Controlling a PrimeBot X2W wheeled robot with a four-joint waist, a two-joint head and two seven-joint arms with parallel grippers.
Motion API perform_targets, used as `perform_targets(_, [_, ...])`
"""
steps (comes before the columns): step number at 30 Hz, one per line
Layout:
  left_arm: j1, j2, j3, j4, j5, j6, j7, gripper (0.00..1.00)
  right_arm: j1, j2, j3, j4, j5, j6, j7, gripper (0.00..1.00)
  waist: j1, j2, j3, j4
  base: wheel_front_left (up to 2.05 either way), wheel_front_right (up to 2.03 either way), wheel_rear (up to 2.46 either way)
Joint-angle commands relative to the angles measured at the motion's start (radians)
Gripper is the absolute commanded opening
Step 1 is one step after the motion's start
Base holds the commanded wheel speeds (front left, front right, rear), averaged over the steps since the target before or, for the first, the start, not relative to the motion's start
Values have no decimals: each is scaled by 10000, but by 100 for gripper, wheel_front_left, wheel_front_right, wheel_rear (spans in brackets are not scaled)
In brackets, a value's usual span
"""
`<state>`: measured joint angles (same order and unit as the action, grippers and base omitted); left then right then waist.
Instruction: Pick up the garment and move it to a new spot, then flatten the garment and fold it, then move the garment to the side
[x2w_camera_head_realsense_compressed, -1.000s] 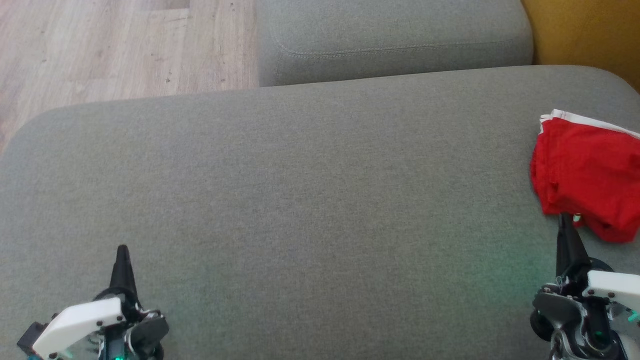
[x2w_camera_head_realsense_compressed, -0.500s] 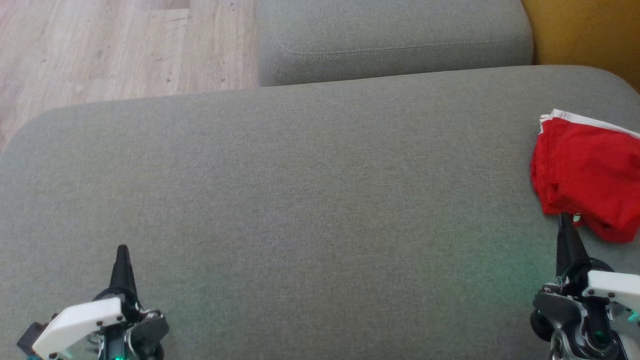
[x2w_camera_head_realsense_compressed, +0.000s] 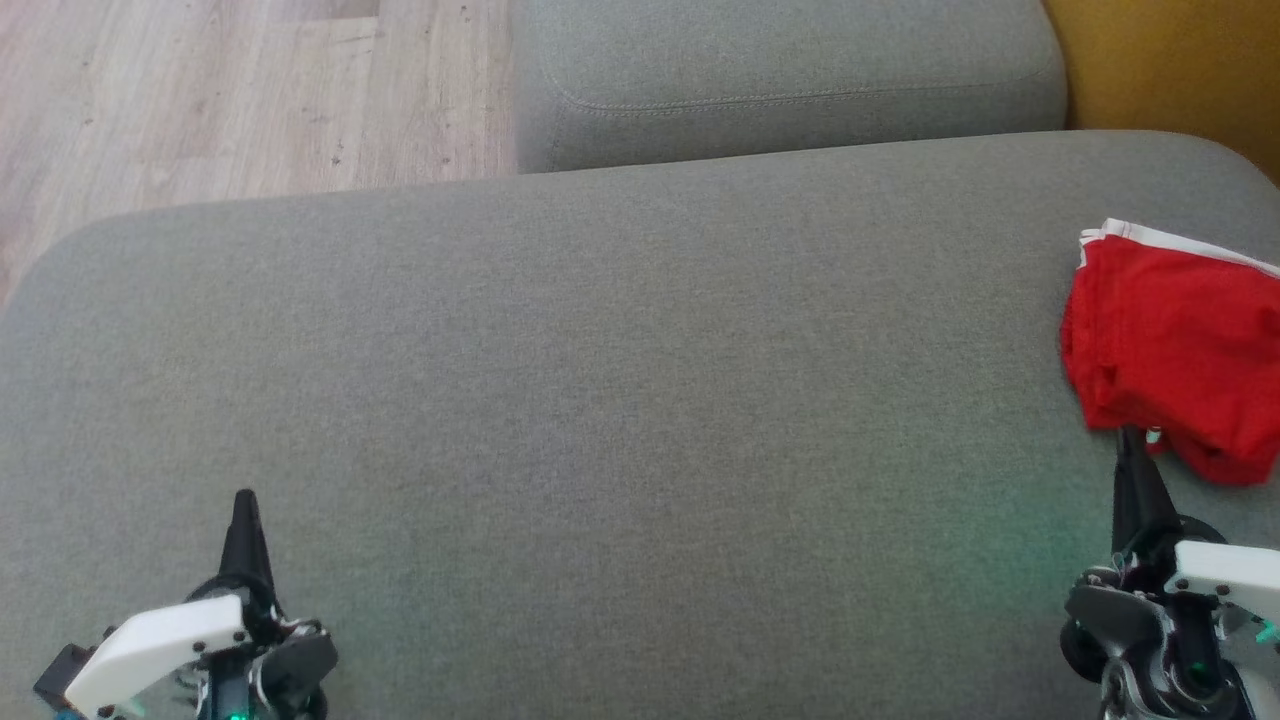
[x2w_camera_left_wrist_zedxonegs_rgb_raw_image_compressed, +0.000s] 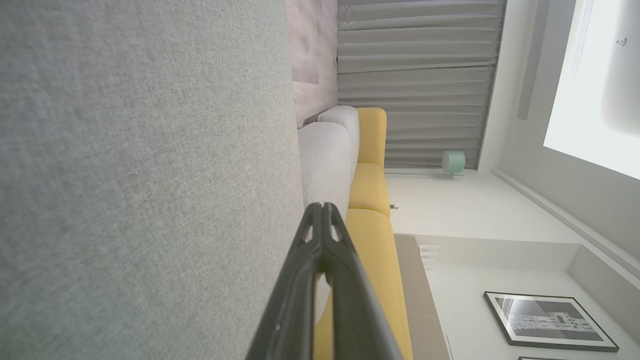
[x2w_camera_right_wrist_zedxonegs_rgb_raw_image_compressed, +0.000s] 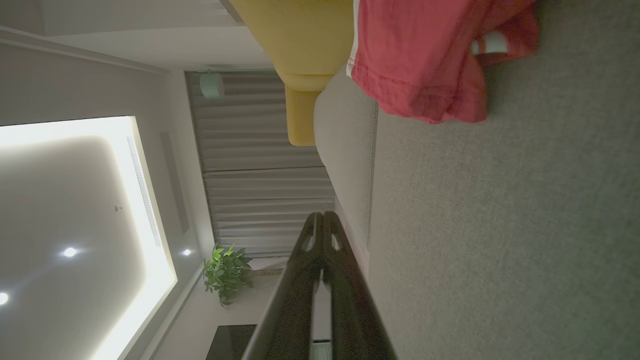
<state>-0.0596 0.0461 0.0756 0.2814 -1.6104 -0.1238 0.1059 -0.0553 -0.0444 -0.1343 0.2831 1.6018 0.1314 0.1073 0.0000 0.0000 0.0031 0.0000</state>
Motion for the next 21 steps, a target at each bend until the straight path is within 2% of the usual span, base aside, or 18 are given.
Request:
perform_targets(1, [-485,41,393,-364,28,-69,82,0,-526,-58,208,-384,71,-7,57,0,0,0,0,0,0,0,0])
perform_targets(21, [-485,41,389,-364,25,-69,79,0,-526,-58,208,-384,71,-7,57,0,0,0,0,0,0,0,0])
